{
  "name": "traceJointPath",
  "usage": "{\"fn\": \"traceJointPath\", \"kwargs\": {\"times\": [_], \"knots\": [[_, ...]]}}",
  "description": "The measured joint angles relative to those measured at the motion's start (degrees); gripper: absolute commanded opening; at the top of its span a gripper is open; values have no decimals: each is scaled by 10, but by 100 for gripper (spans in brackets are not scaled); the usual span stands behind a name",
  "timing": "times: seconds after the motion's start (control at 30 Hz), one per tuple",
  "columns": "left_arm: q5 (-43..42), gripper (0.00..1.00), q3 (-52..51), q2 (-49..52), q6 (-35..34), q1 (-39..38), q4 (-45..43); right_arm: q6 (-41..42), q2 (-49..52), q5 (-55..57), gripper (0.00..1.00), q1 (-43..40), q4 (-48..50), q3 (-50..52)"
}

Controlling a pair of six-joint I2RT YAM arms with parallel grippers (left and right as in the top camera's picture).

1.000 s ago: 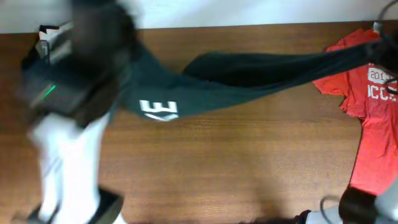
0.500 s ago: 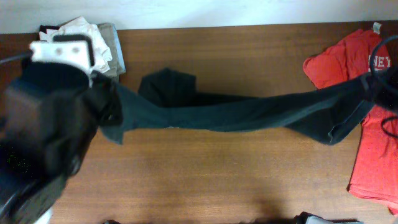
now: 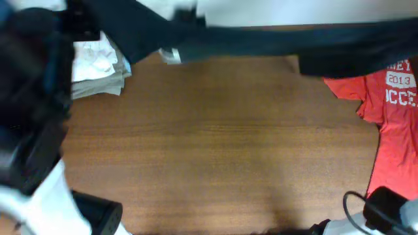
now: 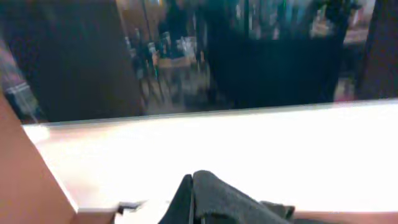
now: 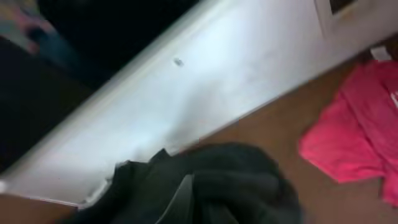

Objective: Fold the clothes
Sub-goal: 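Lift the dark shirt with both grippers and shake it out, then lay the dark shirt flat on the table and release both grippers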

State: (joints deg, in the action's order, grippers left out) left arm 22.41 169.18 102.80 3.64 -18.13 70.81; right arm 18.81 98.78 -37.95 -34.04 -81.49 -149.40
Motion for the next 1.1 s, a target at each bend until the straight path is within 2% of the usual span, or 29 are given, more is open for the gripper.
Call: {"fn": "traceJointPath", "kwargs": {"times": [0.03, 0.07, 0.17, 0.23, 0.3, 0.4, 0.47, 0.53, 0.57, 0.63, 0.7, 0.77, 0.83, 0.87, 0.93, 1.03, 1.1], "knots": [[-5, 0, -19, 20, -13, 4, 24, -25, 9, 23, 4, 13, -41, 26], [-12, 0, -96, 68, -61, 17, 113, -64, 22, 46, 4, 38, -76, 104], [-25, 0, -274, 182, -166, 32, 199, -123, 38, 66, 4, 79, -78, 303], [-29, 1, -290, 180, -211, 32, 254, -140, 36, 73, 4, 80, -72, 396], [-57, 0, -290, 142, -234, 31, 258, -146, 21, 88, 4, 80, -67, 437], [-105, 1, -326, 39, -234, 0, 257, -136, -87, 171, 4, 80, -88, 446], [-116, 0, -433, -57, -239, -41, 251, -124, -139, 215, 4, 80, -97, 455], [-121, 1, -592, -160, -278, -87, 261, -93, -187, 249, 4, 76, -84, 545], [-121, 1, -648, -199, -302, -98, 245, -71, -213, 256, 4, 54, -33, 614], [-128, 0, -725, -292, -340, -120, 244, -49, -273, 268, 4, -40, 5, 726], [-146, 1, -770, -396, -366, -122, 249, -51, -294, 267, 4, -96, 4, 741], [-176, 0, -803, -452, -378, -122, 250, -51, -294, 256, 4, -119, -2, 744], [-226, 2, -857, -463, -382, -122, 256, -51, -297, 244, 4, -136, -4, 744], [-241, 5, -886, -464, -382, -122, 257, -50, -299, 243, 4, -141, -8, 744], [-257, 5, -947, -463, -384, -122, 250, -51, -300, 245, 4, -143, -21, 747], [-216, 4, -979, -446, -402, -122, 243, -26, -301, 246, 4, -146, -6, 749], [-174, 1, -981, -427, -411, -122, 202, -18, -303, 249, 4, -147, 3, 776]]}}
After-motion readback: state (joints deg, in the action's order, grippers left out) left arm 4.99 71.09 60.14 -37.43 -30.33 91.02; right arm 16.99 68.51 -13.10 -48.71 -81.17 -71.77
